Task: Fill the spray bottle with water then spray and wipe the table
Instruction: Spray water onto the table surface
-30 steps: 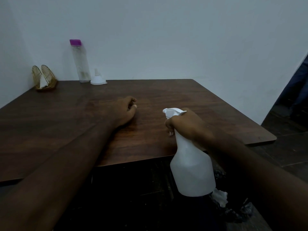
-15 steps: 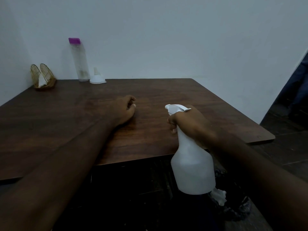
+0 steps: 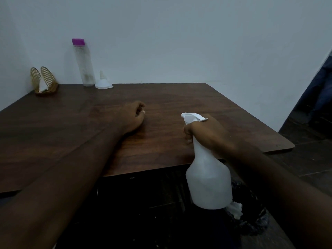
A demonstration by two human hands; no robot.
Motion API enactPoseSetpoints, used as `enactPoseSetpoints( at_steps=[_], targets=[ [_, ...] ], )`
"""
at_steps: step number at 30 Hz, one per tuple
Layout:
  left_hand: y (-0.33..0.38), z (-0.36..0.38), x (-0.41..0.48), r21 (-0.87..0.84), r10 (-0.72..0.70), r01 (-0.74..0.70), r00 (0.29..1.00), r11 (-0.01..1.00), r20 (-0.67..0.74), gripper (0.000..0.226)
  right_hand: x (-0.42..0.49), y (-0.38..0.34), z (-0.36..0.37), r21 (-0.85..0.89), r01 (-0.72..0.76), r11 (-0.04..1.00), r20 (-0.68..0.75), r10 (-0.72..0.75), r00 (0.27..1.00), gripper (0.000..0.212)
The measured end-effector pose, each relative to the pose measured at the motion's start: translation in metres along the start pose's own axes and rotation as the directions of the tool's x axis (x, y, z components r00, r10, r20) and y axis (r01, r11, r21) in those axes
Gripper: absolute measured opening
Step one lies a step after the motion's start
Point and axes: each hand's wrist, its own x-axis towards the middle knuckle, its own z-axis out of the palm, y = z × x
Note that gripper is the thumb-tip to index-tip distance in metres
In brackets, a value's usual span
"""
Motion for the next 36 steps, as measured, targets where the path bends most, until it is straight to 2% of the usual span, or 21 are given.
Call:
enactPoseSetpoints(
  at_steps=[2, 6, 11, 14, 20, 25, 29, 36],
  targets=[
    [0.001, 0.000, 0.000, -0.004, 0.003, -0.003, 1.000, 1.000, 0.005, 0.036, 0.000, 0.004, -0.004, -0.011, -0.009, 1.000, -0.043, 0.009, 0.999, 0.040],
    [0.001, -0.001, -0.001, -0.026, 0.015, -0.015, 1.000, 1.000, -0.017, 0.035, -0.001, 0.007, -0.002, 0.073, -0.037, 0.997, -0.018, 0.039, 0.999, 0.058],
    [-0.001, 0.000, -0.002, -0.049, 0.012, -0.012, 1.000, 0.999, 0.005, 0.035, -0.005, 0.014, -0.003, 0.038, -0.012, 0.999, -0.077, 0.015, 0.997, 0.044],
    [-0.001, 0.000, -0.002, -0.040, 0.013, -0.013, 1.000, 0.999, -0.003, 0.035, -0.004, 0.012, -0.004, 0.056, -0.022, 0.998, -0.063, 0.026, 0.998, 0.050],
    [-0.003, 0.000, -0.001, -0.036, 0.011, -0.011, 1.000, 0.999, -0.002, 0.034, -0.007, 0.012, -0.005, 0.056, -0.060, 0.997, -0.032, 0.062, 0.998, 0.035],
    [-0.002, 0.000, -0.001, -0.047, 0.011, -0.011, 1.000, 0.999, -0.008, 0.033, -0.005, 0.014, -0.002, 0.077, -0.071, 0.995, 0.020, 0.070, 0.997, 0.044],
    [-0.001, 0.000, -0.002, -0.031, 0.013, -0.013, 1.000, 0.999, -0.006, 0.034, -0.004, 0.014, -0.001, 0.087, -0.052, 0.995, -0.032, 0.054, 0.998, 0.036],
    [-0.003, -0.001, -0.001, -0.047, 0.006, -0.007, 1.000, 0.999, -0.020, 0.033, -0.002, 0.014, 0.000, 0.088, -0.032, 0.996, -0.039, 0.036, 0.999, 0.042]
  ],
)
